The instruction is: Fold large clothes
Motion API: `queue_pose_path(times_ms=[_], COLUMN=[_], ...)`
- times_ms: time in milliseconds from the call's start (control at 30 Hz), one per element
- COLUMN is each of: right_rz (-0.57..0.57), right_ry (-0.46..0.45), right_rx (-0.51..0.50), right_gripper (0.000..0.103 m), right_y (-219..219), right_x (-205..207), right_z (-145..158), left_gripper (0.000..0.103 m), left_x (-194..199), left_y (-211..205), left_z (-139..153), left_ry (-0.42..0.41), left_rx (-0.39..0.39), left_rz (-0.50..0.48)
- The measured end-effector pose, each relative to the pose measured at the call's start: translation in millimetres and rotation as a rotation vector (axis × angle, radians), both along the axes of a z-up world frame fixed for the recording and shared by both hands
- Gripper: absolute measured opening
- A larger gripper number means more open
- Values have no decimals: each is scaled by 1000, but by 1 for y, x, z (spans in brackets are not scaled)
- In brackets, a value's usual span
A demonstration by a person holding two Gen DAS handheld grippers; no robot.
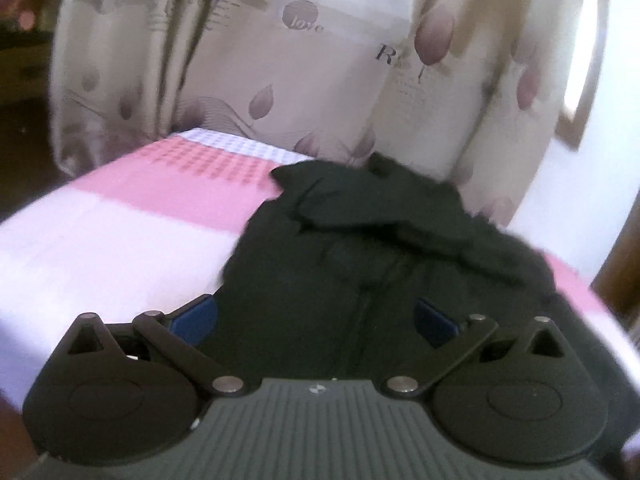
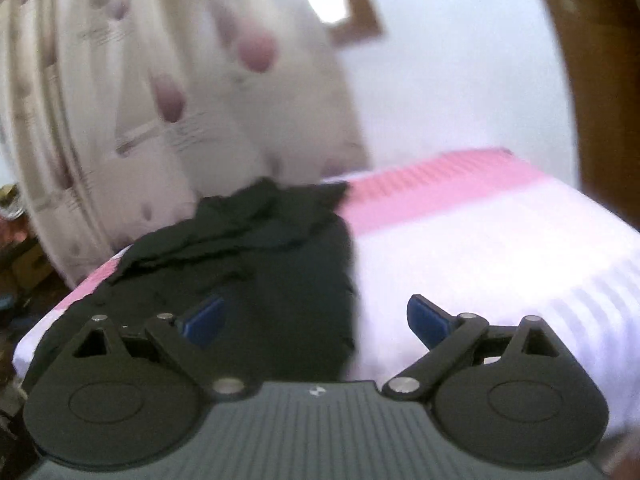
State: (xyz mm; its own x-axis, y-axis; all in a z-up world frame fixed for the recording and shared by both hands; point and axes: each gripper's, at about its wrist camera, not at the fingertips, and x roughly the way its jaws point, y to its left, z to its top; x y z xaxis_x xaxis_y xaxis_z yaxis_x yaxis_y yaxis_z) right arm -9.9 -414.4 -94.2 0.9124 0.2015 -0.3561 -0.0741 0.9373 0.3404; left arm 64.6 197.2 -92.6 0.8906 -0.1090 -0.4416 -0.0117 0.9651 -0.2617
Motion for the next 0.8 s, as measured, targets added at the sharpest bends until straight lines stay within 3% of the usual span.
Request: queue_pose_path(times_ms=[133, 233, 433, 533, 667, 700, 733, 767, 800], right_rz=[-40, -8, 48, 51, 48, 48, 52, 61, 63], right_ry=[30, 45, 72, 146, 144, 150, 159, 174, 180], right_rx=[83, 140, 136, 158, 200, 215, 230, 240, 235], right_gripper=[98, 98, 94, 61, 60, 56, 43, 32, 29], right_y=[-5, 1, 25, 34, 37, 36, 35, 34, 35], right_x=[-9, 3, 22, 31, 35, 36, 37, 38, 38], right_z=[-22, -32, -41, -50, -52, -52, -52, -52, -51], left_gripper=[103, 102, 99, 94, 94, 94, 91, 86, 65], left_x=[-39, -53, -56, -55, -46, -42, -39, -36, -34], left_y=[9, 24, 53, 62, 59, 57, 54, 50, 45], left_z=[-14, -24, -44, -53, -66, -68, -71, -71, -70], left_ry=[-31, -10, 79, 112, 159, 171, 187, 200, 201], left_rx=[35, -30, -159, -198, -207, -213, -212, -207, -199], left_rz=[19, 52, 95, 78, 33, 12, -4, -20, -43])
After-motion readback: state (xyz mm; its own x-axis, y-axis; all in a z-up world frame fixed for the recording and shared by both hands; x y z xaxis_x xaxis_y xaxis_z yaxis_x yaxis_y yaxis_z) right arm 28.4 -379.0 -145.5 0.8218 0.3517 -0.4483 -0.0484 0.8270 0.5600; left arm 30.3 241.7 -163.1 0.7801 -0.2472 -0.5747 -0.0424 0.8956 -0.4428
